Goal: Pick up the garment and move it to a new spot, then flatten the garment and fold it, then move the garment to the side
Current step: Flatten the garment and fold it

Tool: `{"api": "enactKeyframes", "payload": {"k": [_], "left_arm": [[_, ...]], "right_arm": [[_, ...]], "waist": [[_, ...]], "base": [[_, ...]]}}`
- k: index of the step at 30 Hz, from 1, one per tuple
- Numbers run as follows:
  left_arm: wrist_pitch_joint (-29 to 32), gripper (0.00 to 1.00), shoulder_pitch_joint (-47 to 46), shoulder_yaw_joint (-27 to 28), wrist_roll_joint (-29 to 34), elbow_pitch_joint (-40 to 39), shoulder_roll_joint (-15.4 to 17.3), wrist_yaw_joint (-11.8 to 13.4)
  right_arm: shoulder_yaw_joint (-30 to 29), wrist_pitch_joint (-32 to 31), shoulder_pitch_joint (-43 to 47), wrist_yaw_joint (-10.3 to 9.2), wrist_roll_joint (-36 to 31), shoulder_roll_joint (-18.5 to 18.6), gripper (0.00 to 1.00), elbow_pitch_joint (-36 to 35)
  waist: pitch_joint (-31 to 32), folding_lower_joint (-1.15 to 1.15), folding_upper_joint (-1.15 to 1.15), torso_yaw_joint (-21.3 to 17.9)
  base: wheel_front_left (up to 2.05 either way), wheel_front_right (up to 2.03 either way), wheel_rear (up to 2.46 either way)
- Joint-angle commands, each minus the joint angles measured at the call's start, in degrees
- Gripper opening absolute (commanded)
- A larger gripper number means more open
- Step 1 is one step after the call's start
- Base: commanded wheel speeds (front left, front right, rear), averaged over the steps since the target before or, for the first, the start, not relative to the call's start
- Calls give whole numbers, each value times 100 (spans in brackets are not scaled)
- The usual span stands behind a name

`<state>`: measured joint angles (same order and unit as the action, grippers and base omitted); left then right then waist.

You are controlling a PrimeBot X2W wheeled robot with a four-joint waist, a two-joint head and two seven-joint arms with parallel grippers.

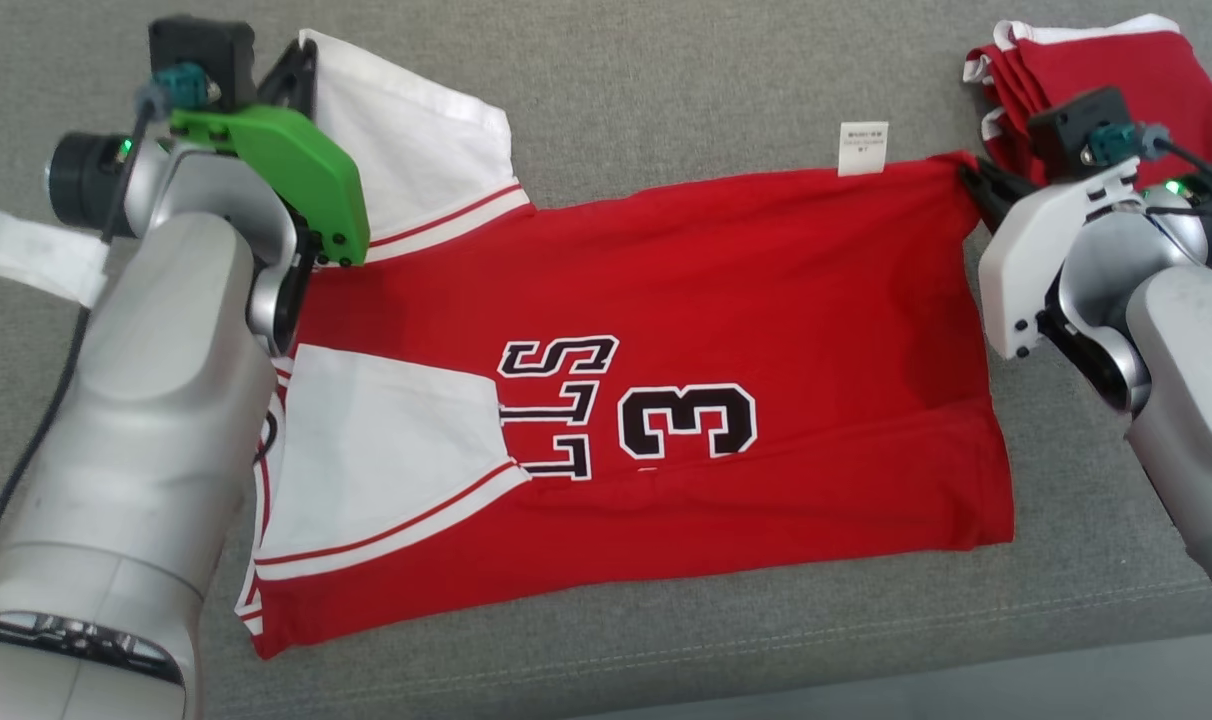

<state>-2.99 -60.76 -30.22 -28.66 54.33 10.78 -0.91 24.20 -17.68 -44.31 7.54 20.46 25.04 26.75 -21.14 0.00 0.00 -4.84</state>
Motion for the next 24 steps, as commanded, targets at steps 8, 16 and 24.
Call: {"api": "enactKeyframes", "payload": {"k": [8,16,24], "left_arm": [[29,0,1475,-149,-46,-1416,238,287],[857,0,3381,-158,-290,-3675,823,1004],[1522,0,4384,-126,-357,-5216,1304,1588]], "right_arm": [[399,193,611,-10,132,370,0,-273],[1115,547,769,-10,134,891,0,-527],[2220,749,470,-11,224,1445,0,-620]], "waist": [[817,0,0,297],[1080,0,0,348],[1123,0,0,374]], "base": [[0,0,0],[0,0,0],[0,0,0]]}}
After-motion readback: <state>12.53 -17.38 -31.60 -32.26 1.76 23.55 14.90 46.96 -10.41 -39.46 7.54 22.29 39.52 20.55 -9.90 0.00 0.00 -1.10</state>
